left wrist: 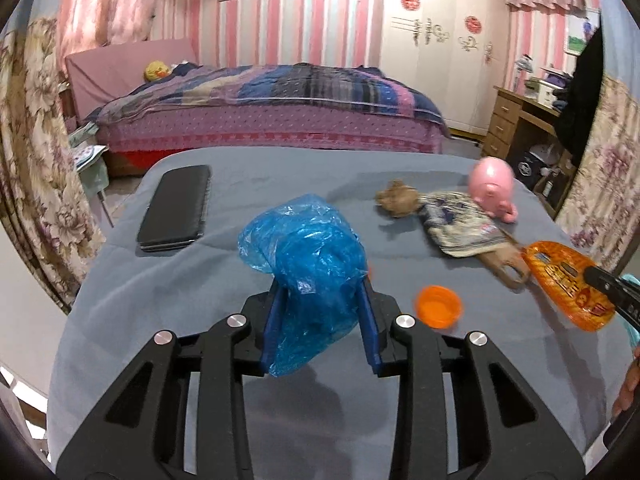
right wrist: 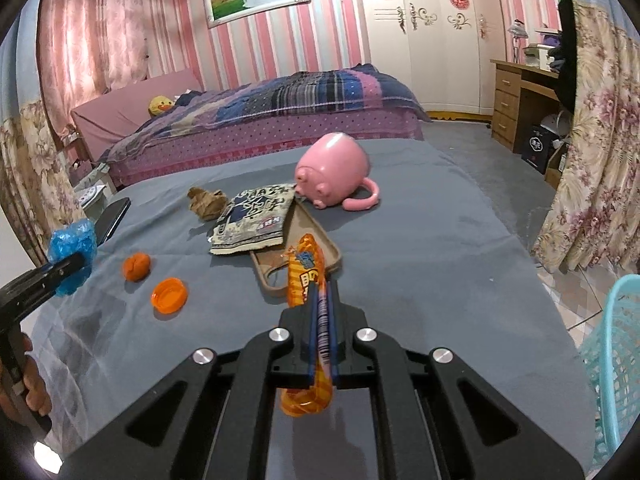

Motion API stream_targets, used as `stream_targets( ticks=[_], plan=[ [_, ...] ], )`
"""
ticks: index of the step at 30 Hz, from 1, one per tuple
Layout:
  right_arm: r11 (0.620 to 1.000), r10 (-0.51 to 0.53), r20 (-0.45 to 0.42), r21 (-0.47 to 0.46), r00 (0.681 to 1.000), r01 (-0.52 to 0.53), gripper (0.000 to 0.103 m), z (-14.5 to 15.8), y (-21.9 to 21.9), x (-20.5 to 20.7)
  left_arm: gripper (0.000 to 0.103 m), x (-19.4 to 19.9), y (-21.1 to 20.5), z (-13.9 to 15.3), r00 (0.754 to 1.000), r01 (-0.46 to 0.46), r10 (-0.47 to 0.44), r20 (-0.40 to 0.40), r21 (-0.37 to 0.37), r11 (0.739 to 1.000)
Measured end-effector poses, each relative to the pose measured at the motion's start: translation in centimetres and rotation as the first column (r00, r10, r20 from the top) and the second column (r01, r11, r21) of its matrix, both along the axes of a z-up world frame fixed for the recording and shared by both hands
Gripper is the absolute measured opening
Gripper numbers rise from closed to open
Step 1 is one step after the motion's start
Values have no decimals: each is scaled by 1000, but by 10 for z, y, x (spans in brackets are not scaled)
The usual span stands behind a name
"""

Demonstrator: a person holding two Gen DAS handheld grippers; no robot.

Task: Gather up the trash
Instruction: 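Carry the blue bag and snack packet in both tools over the basket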

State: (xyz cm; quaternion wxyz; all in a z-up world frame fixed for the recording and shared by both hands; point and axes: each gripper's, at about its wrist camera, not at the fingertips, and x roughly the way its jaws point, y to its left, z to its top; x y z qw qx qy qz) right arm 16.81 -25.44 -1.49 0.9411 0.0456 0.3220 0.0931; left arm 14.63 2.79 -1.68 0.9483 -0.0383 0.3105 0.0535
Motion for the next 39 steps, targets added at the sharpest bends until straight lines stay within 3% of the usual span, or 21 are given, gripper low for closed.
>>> stream_targets(
  ticks=[4,12,23,29,39],
  plan=[
    [1000,-17,13,0,1000,17,5,5,-12,-7,32,-7,-26,3,999,42,-42,2,19,999],
    [998,-53,64,-14,997,54,5,25,-43,-31,32,-10,-84,12,989,148,-148,19,-16,989],
    [974,-213,125,-51,969,221,5,53,-137,-64,32,2,-173,37,955,294,-292,56,-20,956],
    [938,-325,143,-74,935,338,5,60,-200,-87,32,11,-238,41,922,382,-380,76,-14,924],
    [870,-473,150,-76,868,487,5,53,-280,-130,32,0,-351,19,831,553,-553,50,18,833]
  ],
)
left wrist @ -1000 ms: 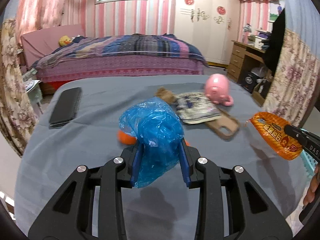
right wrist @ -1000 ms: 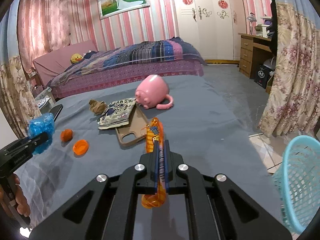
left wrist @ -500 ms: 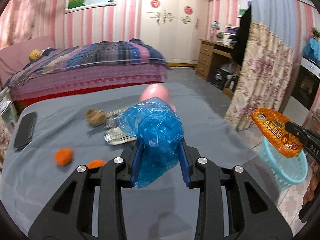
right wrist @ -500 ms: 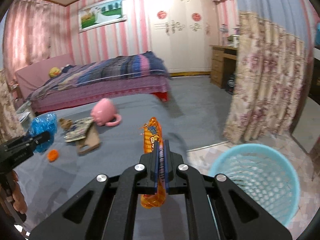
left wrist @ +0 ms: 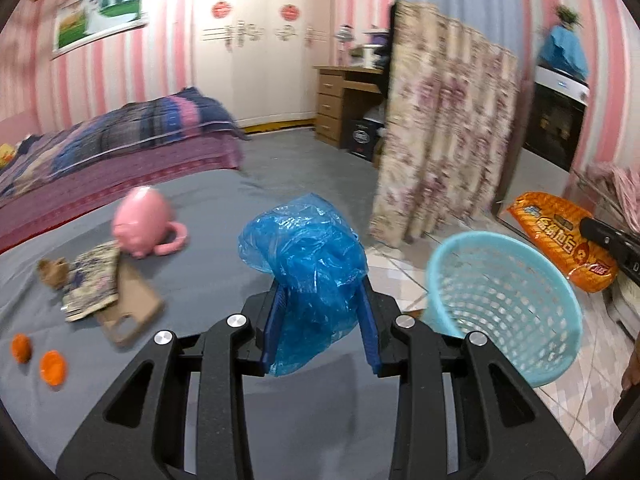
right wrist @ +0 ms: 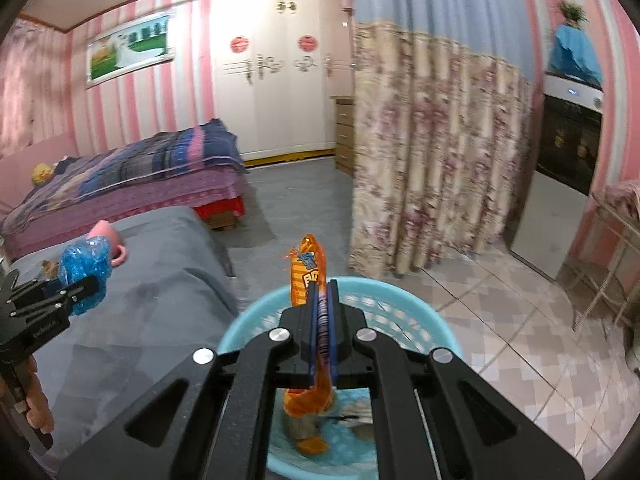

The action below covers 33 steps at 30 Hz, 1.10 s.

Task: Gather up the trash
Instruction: 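Carry the blue bag and snack packet in both tools over the basket, then open the left tool over the basket while the right tool releases the snack packet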

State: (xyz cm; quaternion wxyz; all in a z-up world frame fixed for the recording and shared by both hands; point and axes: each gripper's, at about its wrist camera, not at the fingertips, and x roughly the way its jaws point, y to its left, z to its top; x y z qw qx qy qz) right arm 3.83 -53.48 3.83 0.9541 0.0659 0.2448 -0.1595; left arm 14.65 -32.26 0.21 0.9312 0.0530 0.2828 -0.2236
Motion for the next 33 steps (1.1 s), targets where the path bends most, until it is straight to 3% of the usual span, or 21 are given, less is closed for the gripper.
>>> stream_targets(
  ticks=[8,17,20,22,28,33],
  plan=[
    [997,-75,-31,5,997,76,5,-22,-38,-18,32,-9,-74,-17,990,137,-137,-34,-12,991],
    [993,-114,-49,4,992,114,5,-39,-54,-22,36,-13,-136,-38,970,239,-237,-50,30,971],
    [992,-125,-56,8,991,125,5,-42,-59,-23,56,-13,-146,-42,965,259,-257,-50,49,964],
    [991,-131,-58,9,990,132,5,-44,-63,-24,81,-11,-146,-41,970,243,-241,-32,61,968],
    [989,-146,-58,21,988,147,5,-49,-67,-24,92,5,-124,-34,985,172,-172,-18,40,984],
    [990,-137,-53,27,989,139,5,-51,-61,-16,95,16,-97,-30,995,101,-101,-20,27,995]
  ],
)
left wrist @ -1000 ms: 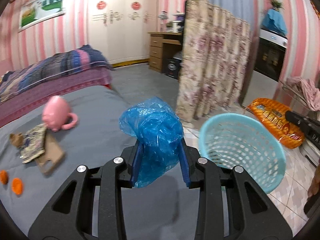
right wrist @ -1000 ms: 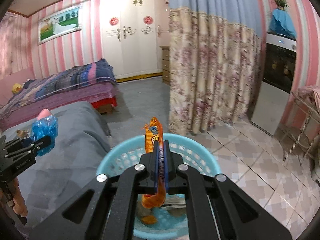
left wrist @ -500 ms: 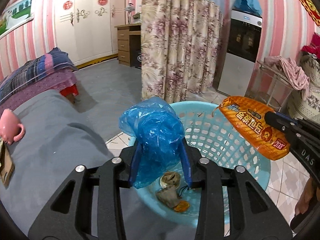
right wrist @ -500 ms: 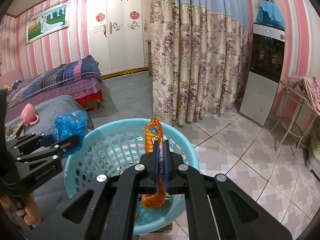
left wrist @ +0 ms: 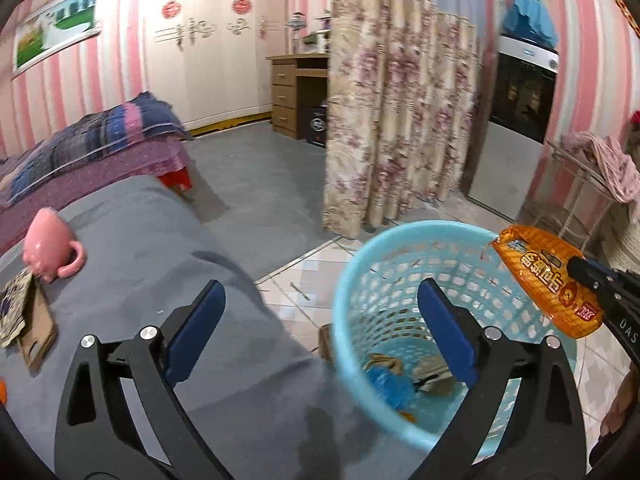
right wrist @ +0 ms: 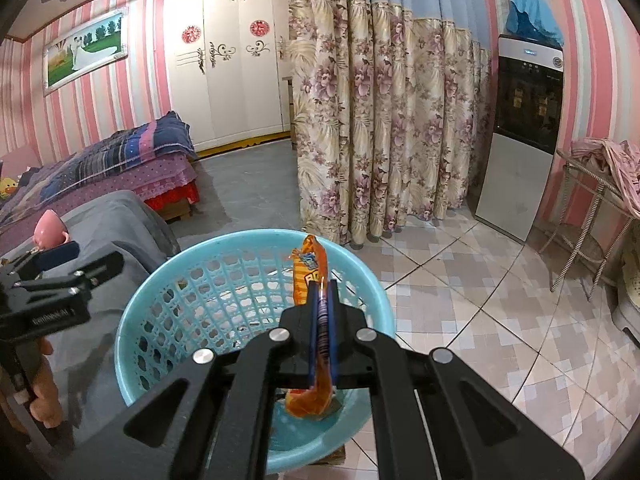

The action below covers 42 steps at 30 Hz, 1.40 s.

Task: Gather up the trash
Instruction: 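Open the left tool over the basket while the right tool releases the snack packet, then move both tools back over the bed toward the tangerine peel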

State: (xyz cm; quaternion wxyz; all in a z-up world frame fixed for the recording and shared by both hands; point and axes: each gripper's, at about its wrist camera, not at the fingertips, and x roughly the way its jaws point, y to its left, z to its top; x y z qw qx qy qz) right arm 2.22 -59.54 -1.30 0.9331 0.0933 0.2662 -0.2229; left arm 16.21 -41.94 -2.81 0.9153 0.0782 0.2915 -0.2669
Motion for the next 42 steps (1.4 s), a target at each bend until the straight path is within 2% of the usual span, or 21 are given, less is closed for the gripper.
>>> stream_targets(
  ticks=[10,11,13,14,17,21,23,27,35,42],
  plan=[
    [1000,2,9,25,1000,-2,7,-6,10,23,97,-11,38,14,997,-48,47,55,23,999],
    [1000,3,2,14,1000,-3,11,-7,13,27,97,-13,42,17,997,-49,48,63,27,998],
    [1000,-4,-5,-3,1000,4,46,-8,18,31,97,-17,51,20,995,-60,57,77,32,998],
    [1000,-12,5,-14,1000,12,71,-8,21,32,97,-18,55,22,995,-64,61,80,33,997],
    [999,-17,2,-42,1000,17,75,-9,31,37,97,-23,73,26,992,-82,78,96,36,996],
    [997,-19,-5,-74,1000,18,89,-6,43,42,97,-24,102,34,988,-112,108,109,32,993],
    [996,-28,7,-86,1000,29,93,-2,51,42,97,-22,113,38,986,-128,124,109,30,991],
    [997,-12,13,-74,1000,13,94,5,62,47,97,-18,148,46,979,-180,179,98,3,984],
    [994,65,34,-87,997,-61,96,23,111,59,97,-13,211,57,958,-269,270,98,-16,963],
    [985,159,58,-78,986,-154,96,35,162,76,97,-10,271,63,928,-356,356,110,-20,934]
  ],
)
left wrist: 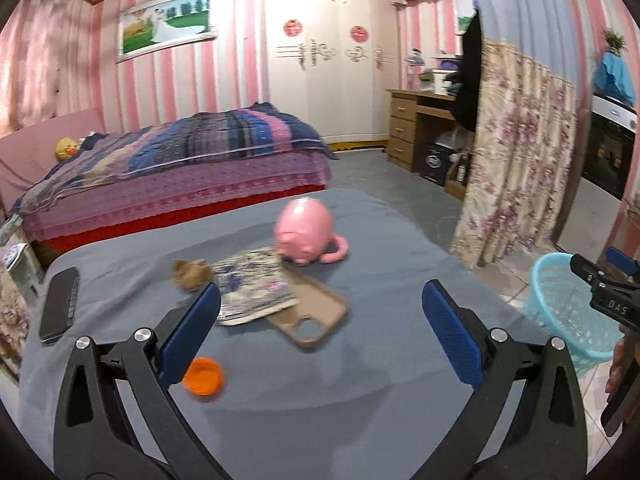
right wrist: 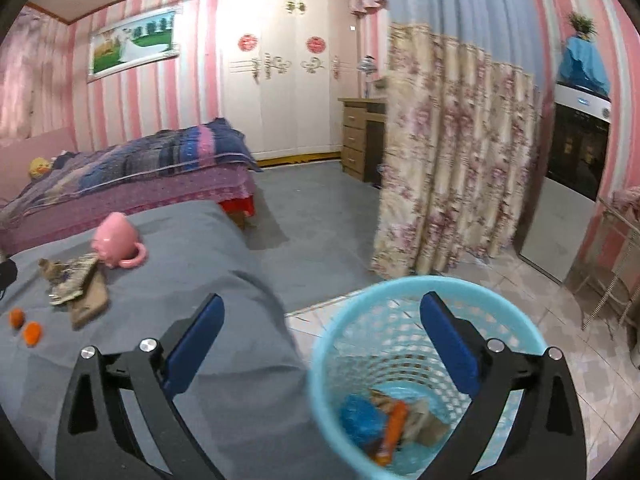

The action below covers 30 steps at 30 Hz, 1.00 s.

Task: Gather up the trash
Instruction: 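Move both tools back over the bed toward the tangerine peel, then grasp the orange tangerine peel with the left tool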

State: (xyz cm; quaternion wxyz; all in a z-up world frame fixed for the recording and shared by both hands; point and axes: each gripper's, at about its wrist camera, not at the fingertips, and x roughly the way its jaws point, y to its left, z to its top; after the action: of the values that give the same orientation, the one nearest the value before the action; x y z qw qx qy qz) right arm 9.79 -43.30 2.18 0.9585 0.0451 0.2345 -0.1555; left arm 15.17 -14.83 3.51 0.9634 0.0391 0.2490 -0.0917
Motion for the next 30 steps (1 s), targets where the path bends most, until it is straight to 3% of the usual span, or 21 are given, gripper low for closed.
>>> stream_targets(
  ticks=[15,20,30],
  plan=[
    [980,197,-45,19,979,-197,96,-12,122,46,97,20,139,-44,974,-210,210,-83,17,978],
    [975,219,-77,54,973,-215,96,-27,145,65,97,27,163,-63,960,-245,247,-131,25,969],
    [972,234,-136,37,963,-231,96,-49,167,86,95,59,190,-94,932,-268,255,-257,-18,963]
  ],
)
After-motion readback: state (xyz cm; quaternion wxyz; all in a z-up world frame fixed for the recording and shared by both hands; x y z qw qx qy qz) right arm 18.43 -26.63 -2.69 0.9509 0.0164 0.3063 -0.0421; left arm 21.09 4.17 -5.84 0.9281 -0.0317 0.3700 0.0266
